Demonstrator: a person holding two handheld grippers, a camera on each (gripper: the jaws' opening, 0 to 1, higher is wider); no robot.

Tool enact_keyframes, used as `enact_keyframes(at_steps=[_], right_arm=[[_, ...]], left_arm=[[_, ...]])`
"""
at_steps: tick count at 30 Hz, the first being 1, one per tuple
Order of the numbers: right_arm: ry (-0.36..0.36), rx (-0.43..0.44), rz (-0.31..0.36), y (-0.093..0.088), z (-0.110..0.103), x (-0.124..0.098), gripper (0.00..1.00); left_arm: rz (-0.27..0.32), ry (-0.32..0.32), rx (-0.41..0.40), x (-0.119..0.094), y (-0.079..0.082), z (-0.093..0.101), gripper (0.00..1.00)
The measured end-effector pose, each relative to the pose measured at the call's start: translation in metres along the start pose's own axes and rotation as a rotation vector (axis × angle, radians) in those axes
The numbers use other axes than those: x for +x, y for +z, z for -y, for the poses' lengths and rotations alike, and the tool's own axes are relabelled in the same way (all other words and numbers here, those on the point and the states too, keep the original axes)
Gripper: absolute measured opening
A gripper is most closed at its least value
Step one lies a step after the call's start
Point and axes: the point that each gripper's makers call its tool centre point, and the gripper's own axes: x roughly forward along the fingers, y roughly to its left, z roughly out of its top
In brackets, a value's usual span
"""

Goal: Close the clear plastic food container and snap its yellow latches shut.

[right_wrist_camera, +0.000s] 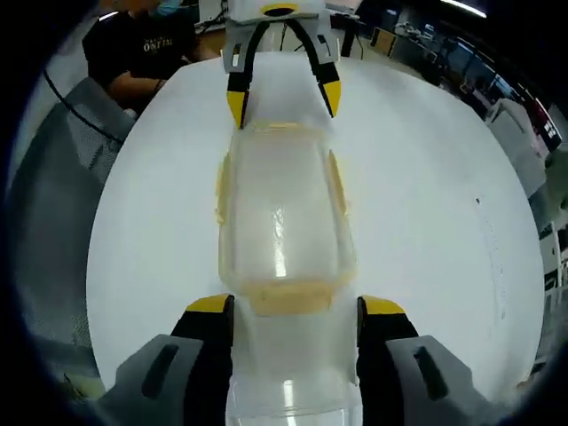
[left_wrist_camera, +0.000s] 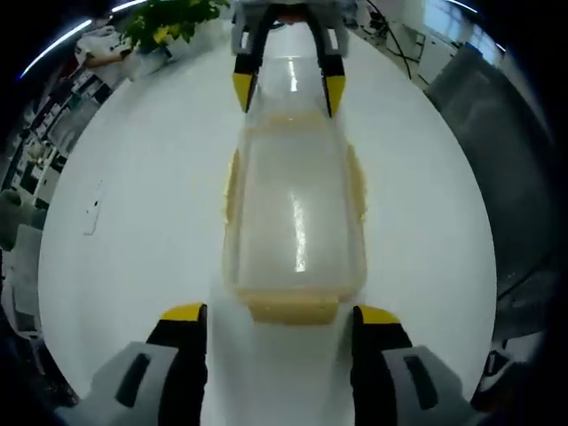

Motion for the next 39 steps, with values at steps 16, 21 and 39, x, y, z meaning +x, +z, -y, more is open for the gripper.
enact_keyframes(at_steps=[16,21,39], right_arm=[[0.048,-0.041,-0.059,0.002,0.002,0.009,0.50],[0.050,-0.055,-0.073,0.002,-0.001,0.009,0.48],[0.051,-0.068,-0.099,0.001,-0.004,0.007,0.38]], left_arm=[[-0.028,-0.093,-0.007,0.008,-0.003,0.008,0.48],[-0.030,-0.087,-0.025,0.010,0.002,0.006,0.40],[-0.053,-0.088,-0.025,0.007,-0.002,0.012,0.34]])
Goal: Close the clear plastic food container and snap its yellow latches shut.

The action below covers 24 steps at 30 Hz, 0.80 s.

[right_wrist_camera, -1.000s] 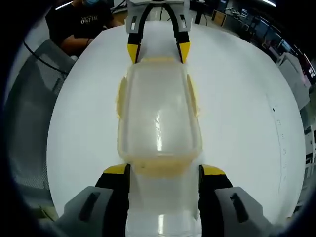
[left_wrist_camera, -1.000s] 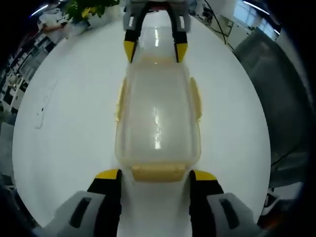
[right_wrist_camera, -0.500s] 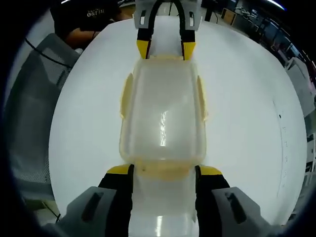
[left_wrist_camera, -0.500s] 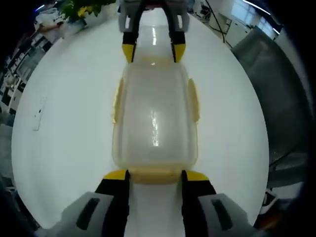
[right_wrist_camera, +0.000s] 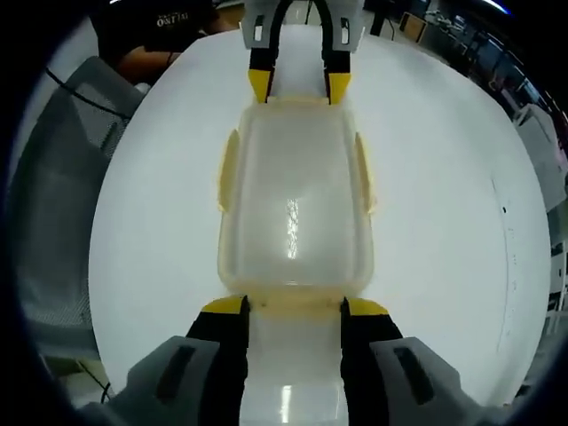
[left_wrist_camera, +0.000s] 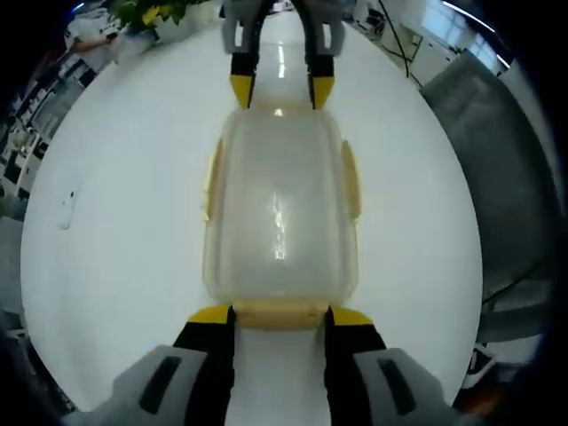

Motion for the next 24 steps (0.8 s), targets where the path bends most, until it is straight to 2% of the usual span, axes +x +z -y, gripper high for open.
enact_keyframes(at_steps=[3,9,15,20,24], right_arm=[[0.000,0.002,0.002,-0.001,-0.001,0.000,0.38],[-0.007,0.010,-0.060,0.000,-0.002,0.000,0.37],[0.006,0.015,-0.057,0.002,-0.009,-0.002,0.37],[-0.019,0.018,-0.045,0.003,-0.009,-0.019,0.37],[-0.057,0.010,-0.040,0.003,-0.010,-0.043,0.37]], left_arm=[[0.004,0.000,-0.001,-0.001,0.000,0.001,0.34],[0.028,0.000,0.009,-0.003,-0.002,0.003,0.33],[0.012,-0.016,0.022,-0.007,-0.003,0.009,0.33],[0.070,-0.009,0.010,-0.027,0.007,0.006,0.33],[0.089,0.012,0.019,-0.037,0.019,0.006,0.33]])
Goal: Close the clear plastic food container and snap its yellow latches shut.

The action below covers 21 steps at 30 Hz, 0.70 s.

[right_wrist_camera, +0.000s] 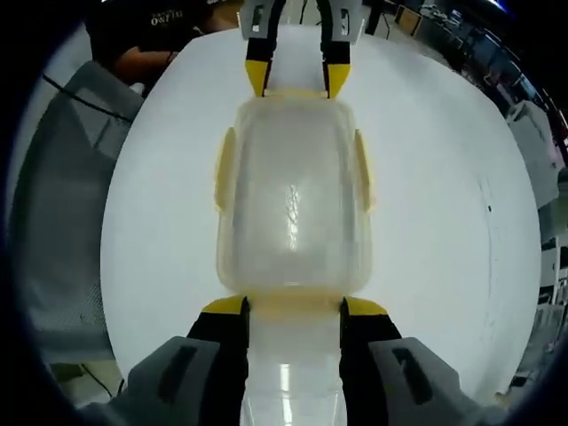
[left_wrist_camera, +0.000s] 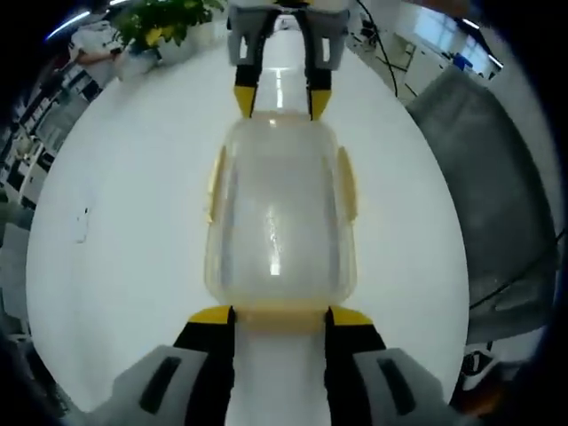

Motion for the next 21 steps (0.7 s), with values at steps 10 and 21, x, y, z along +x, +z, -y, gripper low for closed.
enact_keyframes(at_steps=[10,21], right_arm=[[-0.066,-0.006,-0.006,-0.034,-0.009,-0.057,0.37],[-0.125,-0.033,0.021,-0.097,-0.009,-0.099,0.37]], left_arm=[[0.040,0.046,0.030,-0.020,0.062,0.009,0.33],[0.009,0.096,0.044,-0.017,0.140,0.011,0.34]])
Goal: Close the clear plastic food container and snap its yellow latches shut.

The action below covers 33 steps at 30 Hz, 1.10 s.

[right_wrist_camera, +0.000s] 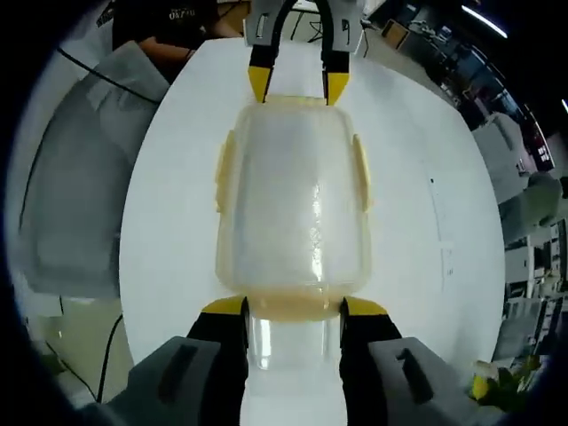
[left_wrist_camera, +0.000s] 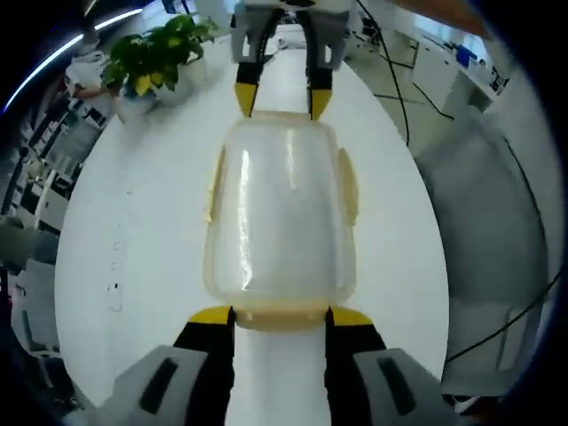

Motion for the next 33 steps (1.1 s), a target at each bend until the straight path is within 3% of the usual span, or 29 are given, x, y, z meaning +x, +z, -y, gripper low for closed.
enact_keyframes(at_steps=[8,14,23,28,33], right_arm=[[-0.005,-0.018,-0.002,-0.055,0.010,-0.024,0.37],[0.011,-0.014,0.000,-0.089,0.017,-0.028,0.37],[0.073,-0.013,0.007,-0.118,0.016,-0.010,0.37],[0.114,0.005,0.025,-0.122,0.012,0.001,0.37],[0.131,0.008,0.022,-0.129,0.010,0.011,0.37]], left_arm=[[-0.040,0.006,-0.012,0.020,0.057,-0.008,0.34],[-0.039,-0.006,-0.020,0.037,0.088,-0.014,0.34],[-0.098,-0.065,-0.058,0.072,0.097,-0.014,0.34],[-0.139,-0.095,-0.059,0.081,0.095,-0.012,0.34],[-0.143,-0.120,-0.072,0.088,0.094,-0.013,0.34]])
